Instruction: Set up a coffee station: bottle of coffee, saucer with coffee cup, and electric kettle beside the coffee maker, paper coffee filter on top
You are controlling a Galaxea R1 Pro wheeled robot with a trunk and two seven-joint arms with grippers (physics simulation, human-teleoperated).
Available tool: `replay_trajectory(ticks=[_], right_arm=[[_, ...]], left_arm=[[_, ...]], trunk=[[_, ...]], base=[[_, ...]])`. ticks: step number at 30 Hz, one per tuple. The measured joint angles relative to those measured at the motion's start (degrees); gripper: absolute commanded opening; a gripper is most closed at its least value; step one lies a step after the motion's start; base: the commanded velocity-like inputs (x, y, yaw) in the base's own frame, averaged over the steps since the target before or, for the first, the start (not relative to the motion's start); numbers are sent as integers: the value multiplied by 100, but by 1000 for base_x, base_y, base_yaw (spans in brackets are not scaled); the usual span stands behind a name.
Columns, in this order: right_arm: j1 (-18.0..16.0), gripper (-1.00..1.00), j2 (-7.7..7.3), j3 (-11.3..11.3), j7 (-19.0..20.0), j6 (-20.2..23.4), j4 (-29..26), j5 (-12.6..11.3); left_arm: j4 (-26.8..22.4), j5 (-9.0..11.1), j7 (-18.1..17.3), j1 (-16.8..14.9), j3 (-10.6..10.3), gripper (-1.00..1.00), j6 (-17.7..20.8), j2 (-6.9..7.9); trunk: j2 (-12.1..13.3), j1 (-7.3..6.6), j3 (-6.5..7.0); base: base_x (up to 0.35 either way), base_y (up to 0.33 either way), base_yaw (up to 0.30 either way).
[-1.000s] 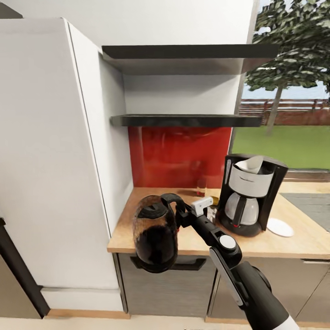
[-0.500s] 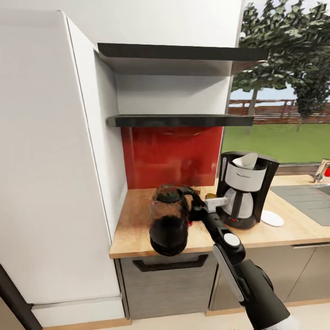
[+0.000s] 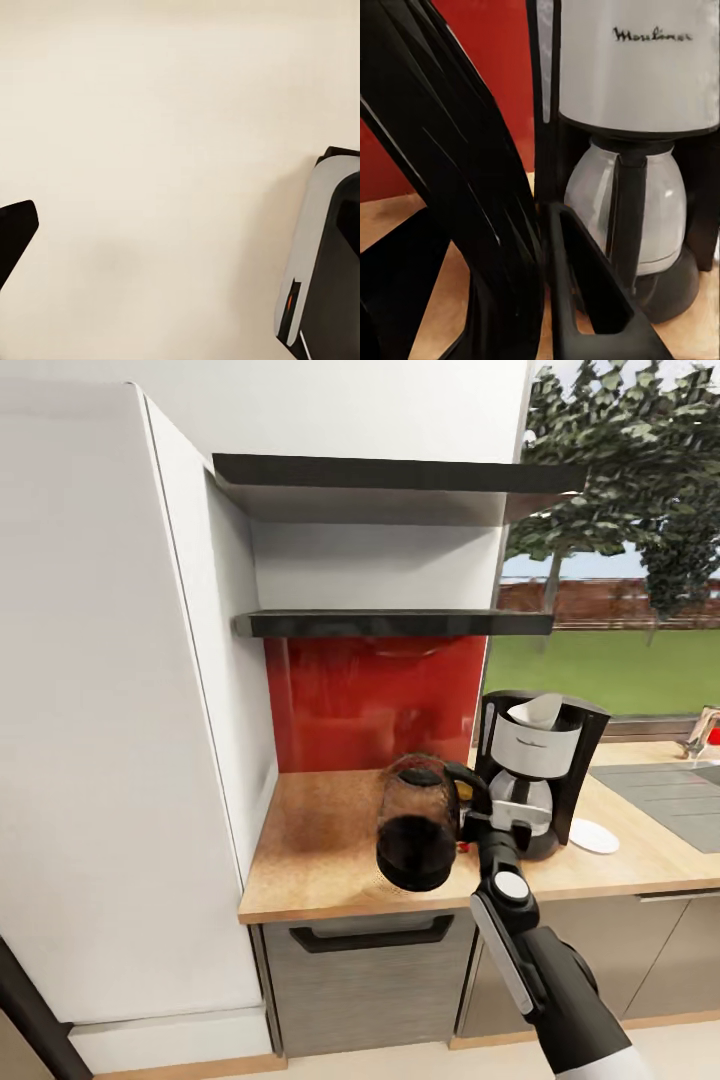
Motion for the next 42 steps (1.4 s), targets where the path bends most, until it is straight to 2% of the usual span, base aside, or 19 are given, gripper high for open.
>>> replay_trajectory(ticks=[2, 5, 16, 19, 21, 23, 27, 36, 37, 38, 40, 42], right_arm=[[1, -100, -1, 0, -194, -90, 18, -20], [2, -100, -1, -5, -269, -133, 60, -54], [3, -100, -24, -30, -303, -156, 234, -85], [2, -100, -16, -40, -304, -362, 583, -61], [2, -100, -17, -65, -306, -696, 814, -62], [2, -100, -13, -179, -303, -938, 1041, -71], [1, -100, -12, -271, -295, -1022, 1125, -57], [1, -100, -14, -296, -301, -1034, 1145, -56], [1, -100, -19, -315, -303, -1034, 1151, -56], [1, -100, -27, -474, -306, -1029, 1153, -34], [1, -100, -31, -615, -299, -1032, 1161, -43], [1, -100, -32, -655, -294, -1032, 1163, -38]], left_arm=[[0, 0, -3, 0, -2, 100, -4, -4], [0, 0, -9, 0, 2, 100, -6, -5], [0, -5, -30, 0, -4, 100, -6, -2], [-5, -8, -58, 0, -12, 100, -8, -5], [-7, -8, -62, 0, -12, 100, -15, -5], [-6, -10, -64, 0, -7, 100, -17, -6], [-1, -17, -64, 0, 0, 100, -15, 0], [0, -8, -63, 0, 1, 100, -5, 3], [0, -8, -64, 0, 2, 100, -5, 3], [-1, -8, -64, 2, 4, 100, -6, 3], [0, -9, -64, 1, 2, 100, 0, 3], [0, -8, -64, 1, -2, 100, 1, 3]], trunk=[[0, 0, 0], [0, 0, -1], [1, 0, -1], [0, 0, -1], [1, 0, -1], [1, 0, -1], [0, 0, 0], [0, -2, 0], [0, -1, -1], [1, 0, 0], [0, 0, 0], [0, 0, 0]], base=[[0, 0, 0], [0, 0, 0], [0, 0, 0], [0, 0, 0], [24, 0, 0], [45, 0, 0], [12, 0, 0], [70, 0, 0], [44, 0, 0], [28, 0, 0], [12, 0, 0], [5, 0, 0]])
